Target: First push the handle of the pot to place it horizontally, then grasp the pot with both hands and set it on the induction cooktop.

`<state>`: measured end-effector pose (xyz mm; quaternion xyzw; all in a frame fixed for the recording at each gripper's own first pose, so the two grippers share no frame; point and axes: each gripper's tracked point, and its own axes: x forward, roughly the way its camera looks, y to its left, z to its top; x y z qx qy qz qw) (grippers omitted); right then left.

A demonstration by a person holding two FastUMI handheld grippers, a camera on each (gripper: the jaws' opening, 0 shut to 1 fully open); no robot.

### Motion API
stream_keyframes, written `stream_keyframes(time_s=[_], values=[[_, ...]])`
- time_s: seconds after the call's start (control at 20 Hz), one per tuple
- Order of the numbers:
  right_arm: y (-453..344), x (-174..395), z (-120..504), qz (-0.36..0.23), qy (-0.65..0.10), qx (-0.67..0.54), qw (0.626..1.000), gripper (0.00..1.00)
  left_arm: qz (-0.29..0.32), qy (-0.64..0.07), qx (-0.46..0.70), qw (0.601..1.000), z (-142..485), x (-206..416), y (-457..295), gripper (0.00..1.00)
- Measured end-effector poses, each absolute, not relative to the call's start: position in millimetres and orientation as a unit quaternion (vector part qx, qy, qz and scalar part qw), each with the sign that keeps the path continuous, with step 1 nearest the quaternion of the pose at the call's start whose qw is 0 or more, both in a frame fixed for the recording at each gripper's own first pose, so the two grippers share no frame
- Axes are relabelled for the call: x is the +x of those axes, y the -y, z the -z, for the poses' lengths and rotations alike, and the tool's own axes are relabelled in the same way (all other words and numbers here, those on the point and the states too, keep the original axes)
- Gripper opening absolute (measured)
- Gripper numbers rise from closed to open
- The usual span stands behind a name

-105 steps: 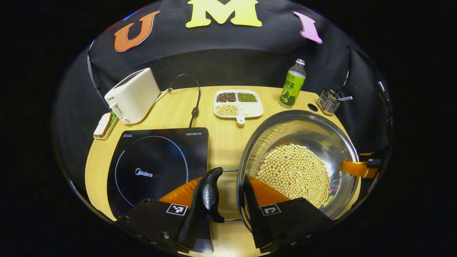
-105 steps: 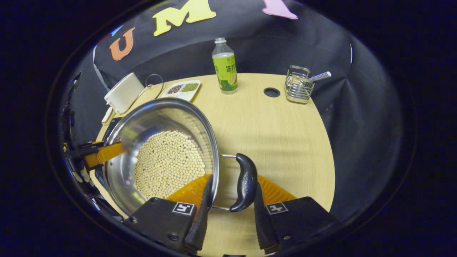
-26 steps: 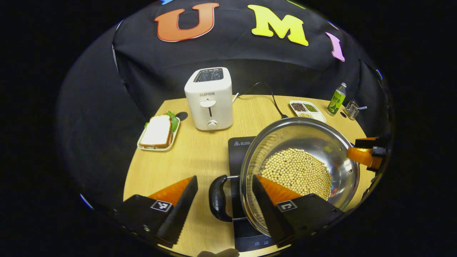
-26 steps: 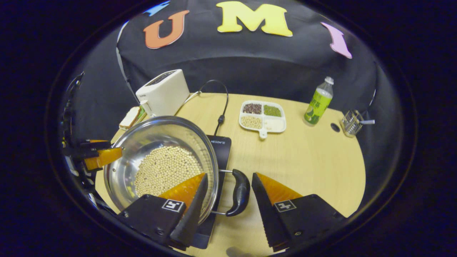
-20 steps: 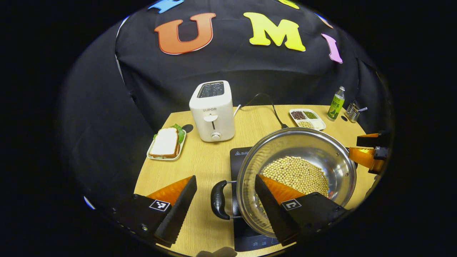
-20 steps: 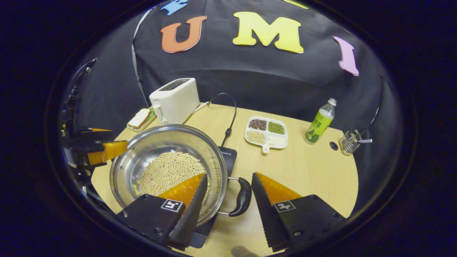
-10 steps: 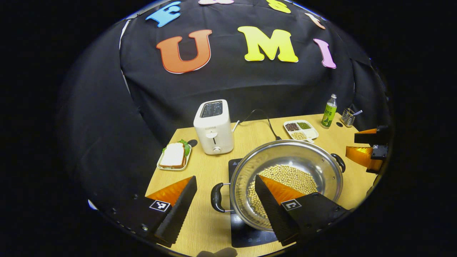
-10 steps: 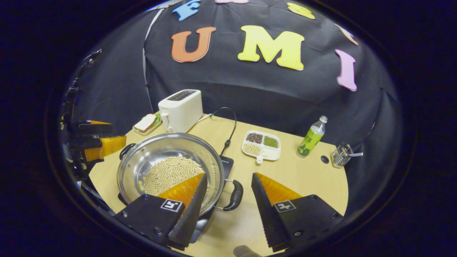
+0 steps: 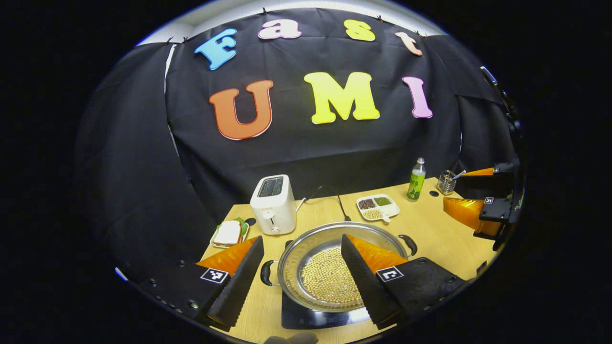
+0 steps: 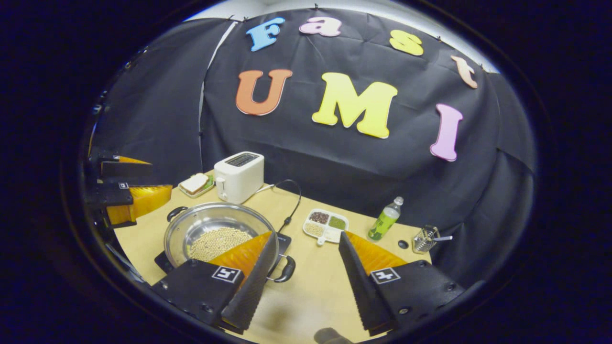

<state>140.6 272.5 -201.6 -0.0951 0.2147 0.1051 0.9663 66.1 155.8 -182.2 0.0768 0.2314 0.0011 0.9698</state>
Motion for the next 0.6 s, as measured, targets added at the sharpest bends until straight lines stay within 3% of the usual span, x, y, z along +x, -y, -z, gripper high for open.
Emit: stream_keyframes(time_s=[0.05, 0.15, 0.6], values=[[-268.9, 137.5, 192.8, -0.106, -0.206, -0.088, 0.969, 0.93, -0.003, -0.221, 0.077, 0.972, 173.0, 64.5, -148.1, 0.96], [-253.6, 132.1, 173.2, -0.102, -0.189, -0.076, 0.974, 1.0, -0.015, -0.2, 0.08, 0.976, 151.8, 61.5, -137.6, 0.96], [-158.1, 88.5, 71.2, -0.084, -0.096, -0.034, 0.991, 1.0, -0.022, -0.075, 0.06, 0.995, 42.4, 47.3, -49.7, 0.96]])
